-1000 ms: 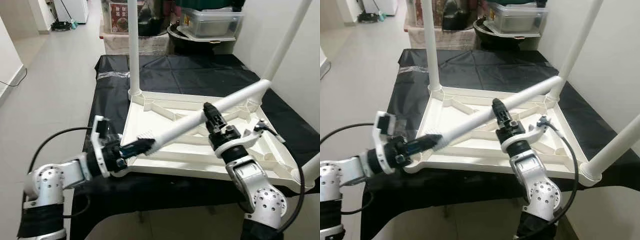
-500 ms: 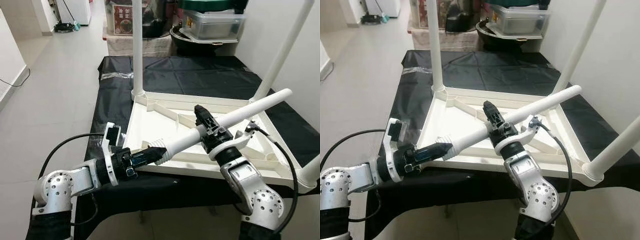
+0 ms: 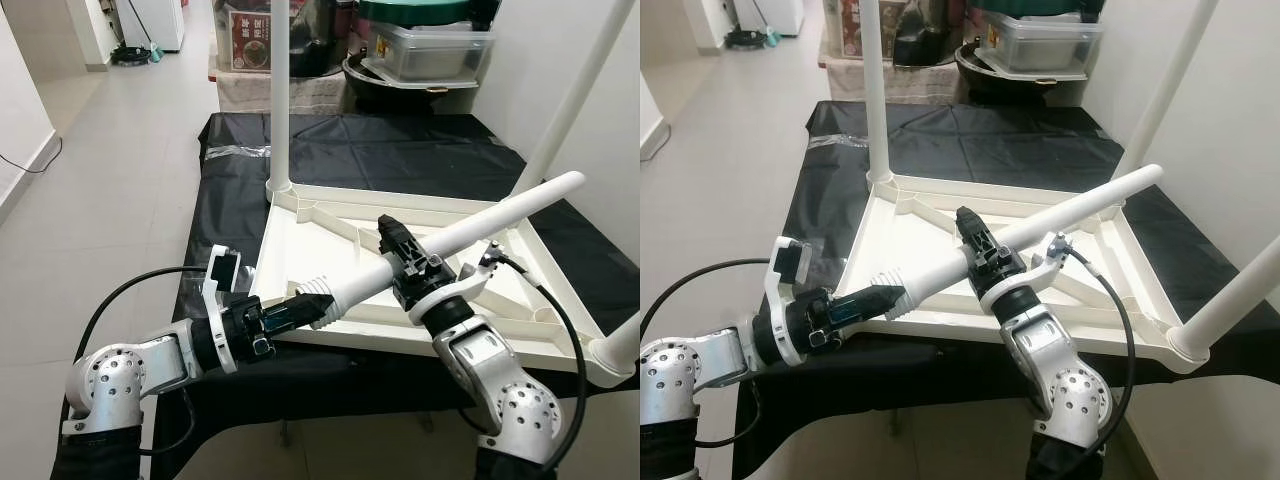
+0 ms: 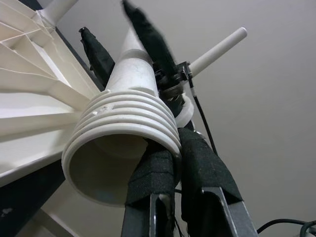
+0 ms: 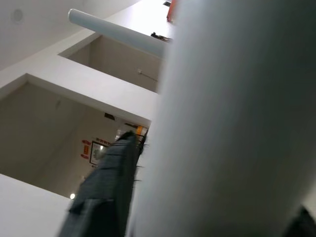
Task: Building children table
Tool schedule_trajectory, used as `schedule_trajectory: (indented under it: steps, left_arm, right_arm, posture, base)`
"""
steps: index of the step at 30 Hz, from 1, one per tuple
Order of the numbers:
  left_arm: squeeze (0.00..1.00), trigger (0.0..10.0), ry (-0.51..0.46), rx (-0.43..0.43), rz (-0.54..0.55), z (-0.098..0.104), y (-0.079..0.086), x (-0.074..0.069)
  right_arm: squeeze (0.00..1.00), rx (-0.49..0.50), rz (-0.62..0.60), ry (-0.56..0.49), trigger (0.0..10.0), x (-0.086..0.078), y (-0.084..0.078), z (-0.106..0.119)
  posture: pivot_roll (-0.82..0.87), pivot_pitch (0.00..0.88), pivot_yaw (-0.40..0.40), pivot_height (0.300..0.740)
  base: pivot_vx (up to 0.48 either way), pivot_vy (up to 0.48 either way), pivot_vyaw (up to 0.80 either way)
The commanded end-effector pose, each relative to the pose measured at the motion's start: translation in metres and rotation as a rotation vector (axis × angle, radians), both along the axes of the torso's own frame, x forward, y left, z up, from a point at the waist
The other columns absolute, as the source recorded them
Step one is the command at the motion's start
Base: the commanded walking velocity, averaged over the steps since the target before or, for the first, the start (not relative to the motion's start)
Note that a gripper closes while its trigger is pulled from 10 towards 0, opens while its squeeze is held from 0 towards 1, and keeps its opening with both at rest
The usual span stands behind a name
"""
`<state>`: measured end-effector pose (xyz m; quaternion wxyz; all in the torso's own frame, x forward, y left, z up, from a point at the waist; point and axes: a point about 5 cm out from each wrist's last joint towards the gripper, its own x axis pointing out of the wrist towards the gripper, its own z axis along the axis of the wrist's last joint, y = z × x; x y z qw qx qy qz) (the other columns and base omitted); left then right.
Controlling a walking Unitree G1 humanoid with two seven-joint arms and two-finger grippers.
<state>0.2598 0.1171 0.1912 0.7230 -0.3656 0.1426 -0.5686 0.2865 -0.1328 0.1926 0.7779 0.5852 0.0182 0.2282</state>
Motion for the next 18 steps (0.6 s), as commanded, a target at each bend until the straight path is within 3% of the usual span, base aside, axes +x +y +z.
schedule_trajectory:
  steps: [1,17,18]
  left_arm:
    - [0.00,10.0,0.016,0.006,-0.039,-0.003,-0.006,-0.005]
    - [0.00,10.0,0.027,0.018,-0.033,-0.005,-0.004,-0.006]
    - [0.00,10.0,0.028,0.017,-0.035,-0.006,-0.004,-0.006]
  right_arm:
    - [0.00,0.035,0.022,-0.017,0.0,-0.003,0.008,0.004]
    - [0.00,0.036,-0.030,-0.042,0.0,0.002,-0.007,0.011]
    - [0.00,0.033,-0.026,-0.052,3.6,0.002,-0.006,0.012]
  posture:
    - [0.09,0.046,-0.097,0.740]
    - [0.09,0.042,-0.097,0.740]
    - [0.09,0.039,-0.098,0.740]
  base:
    - [0.000,0.000,0.00]
    - [0.000,0.000,0.00]
    - [0.000,0.000,0.00]
